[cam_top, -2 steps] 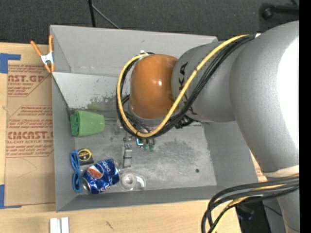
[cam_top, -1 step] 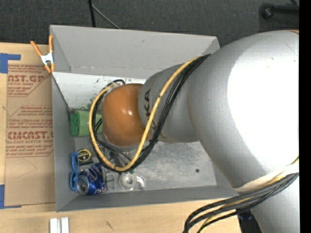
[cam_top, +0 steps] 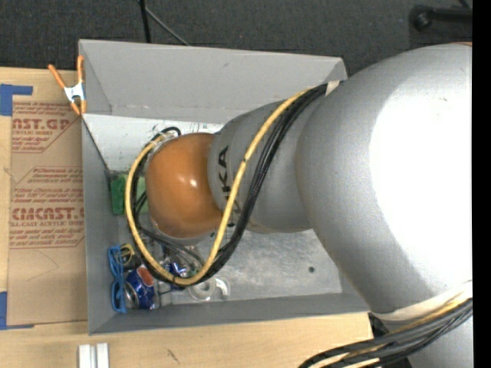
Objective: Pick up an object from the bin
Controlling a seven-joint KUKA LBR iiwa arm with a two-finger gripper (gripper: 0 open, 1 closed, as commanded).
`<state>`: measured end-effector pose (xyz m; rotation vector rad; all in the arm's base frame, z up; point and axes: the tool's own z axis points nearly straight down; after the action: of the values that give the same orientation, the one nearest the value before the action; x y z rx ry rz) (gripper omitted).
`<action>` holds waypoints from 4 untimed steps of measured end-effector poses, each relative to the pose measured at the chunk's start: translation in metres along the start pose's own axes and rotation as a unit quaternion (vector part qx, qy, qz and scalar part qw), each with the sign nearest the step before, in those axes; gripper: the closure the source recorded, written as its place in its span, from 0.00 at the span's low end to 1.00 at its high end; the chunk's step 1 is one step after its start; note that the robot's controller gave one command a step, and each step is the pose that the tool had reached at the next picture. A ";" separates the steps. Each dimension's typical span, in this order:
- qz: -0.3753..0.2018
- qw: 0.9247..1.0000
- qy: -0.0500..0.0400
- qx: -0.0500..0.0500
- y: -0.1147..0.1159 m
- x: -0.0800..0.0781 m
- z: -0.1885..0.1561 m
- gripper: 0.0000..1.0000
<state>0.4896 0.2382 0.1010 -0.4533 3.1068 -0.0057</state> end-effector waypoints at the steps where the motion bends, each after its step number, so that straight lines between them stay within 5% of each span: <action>1: 0.052 0.999 0.001 -0.002 -0.018 0.006 0.002 0.00; 3: 0.095 0.995 -0.004 -0.004 -0.026 0.013 0.030 0.00; 4: 0.095 0.995 -0.004 -0.004 -0.027 0.013 0.028 1.00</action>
Offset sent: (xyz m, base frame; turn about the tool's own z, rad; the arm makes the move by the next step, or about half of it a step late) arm -0.0003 -0.0190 -0.0010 0.1047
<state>0.4852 0.2090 0.0731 -0.1544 3.1287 0.0094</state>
